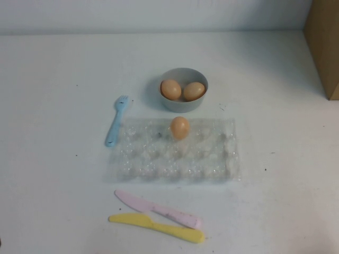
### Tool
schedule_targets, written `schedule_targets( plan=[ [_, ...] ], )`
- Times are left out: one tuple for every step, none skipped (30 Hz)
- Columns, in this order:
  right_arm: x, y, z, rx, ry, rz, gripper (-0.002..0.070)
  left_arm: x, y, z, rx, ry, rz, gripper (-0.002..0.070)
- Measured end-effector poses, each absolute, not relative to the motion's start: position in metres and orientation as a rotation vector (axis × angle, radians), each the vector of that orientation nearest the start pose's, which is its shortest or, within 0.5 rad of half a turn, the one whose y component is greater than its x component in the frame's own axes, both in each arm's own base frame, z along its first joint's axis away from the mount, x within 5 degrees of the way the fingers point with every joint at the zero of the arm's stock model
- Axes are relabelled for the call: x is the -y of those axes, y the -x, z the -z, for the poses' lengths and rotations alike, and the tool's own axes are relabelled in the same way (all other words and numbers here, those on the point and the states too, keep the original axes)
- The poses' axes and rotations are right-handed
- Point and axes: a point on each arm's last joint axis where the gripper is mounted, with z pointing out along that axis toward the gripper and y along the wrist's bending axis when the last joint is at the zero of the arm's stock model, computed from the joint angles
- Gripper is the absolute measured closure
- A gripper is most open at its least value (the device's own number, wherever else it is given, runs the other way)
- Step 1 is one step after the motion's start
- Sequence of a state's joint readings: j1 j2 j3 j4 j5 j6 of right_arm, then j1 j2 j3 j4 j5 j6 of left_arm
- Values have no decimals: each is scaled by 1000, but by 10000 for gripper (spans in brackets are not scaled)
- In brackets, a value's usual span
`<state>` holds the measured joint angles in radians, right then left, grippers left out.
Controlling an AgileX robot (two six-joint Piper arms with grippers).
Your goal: Take an egg out of the egg box
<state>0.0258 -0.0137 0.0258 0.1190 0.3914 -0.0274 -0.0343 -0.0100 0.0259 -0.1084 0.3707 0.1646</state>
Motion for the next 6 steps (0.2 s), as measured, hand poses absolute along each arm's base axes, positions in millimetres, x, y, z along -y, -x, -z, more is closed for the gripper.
schedule_targets(
  plan=[
    [-5,-52,-170,-1886,-23,-117,694,5,-53,-172,-1864,-118,16,678],
    [-5,-52,-170,-1886,-23,-117,694,5,-53,-172,-1864,-120,15,678],
    [-5,-52,-170,-1886,-23,-117,694,5,-53,-172,-1864,-120,15,678],
    [-5,-52,-170,-1886,-23,-117,694,5,-53,-172,-1864,-120,15,678],
    [-5,-52,-170,-1886,-23,-117,694,5,-53,-172,-1864,-120,15,678],
    [-5,-52,-170,-1886,-23,-117,694,5,-53,-172,-1864,-120,15,678]
  ],
)
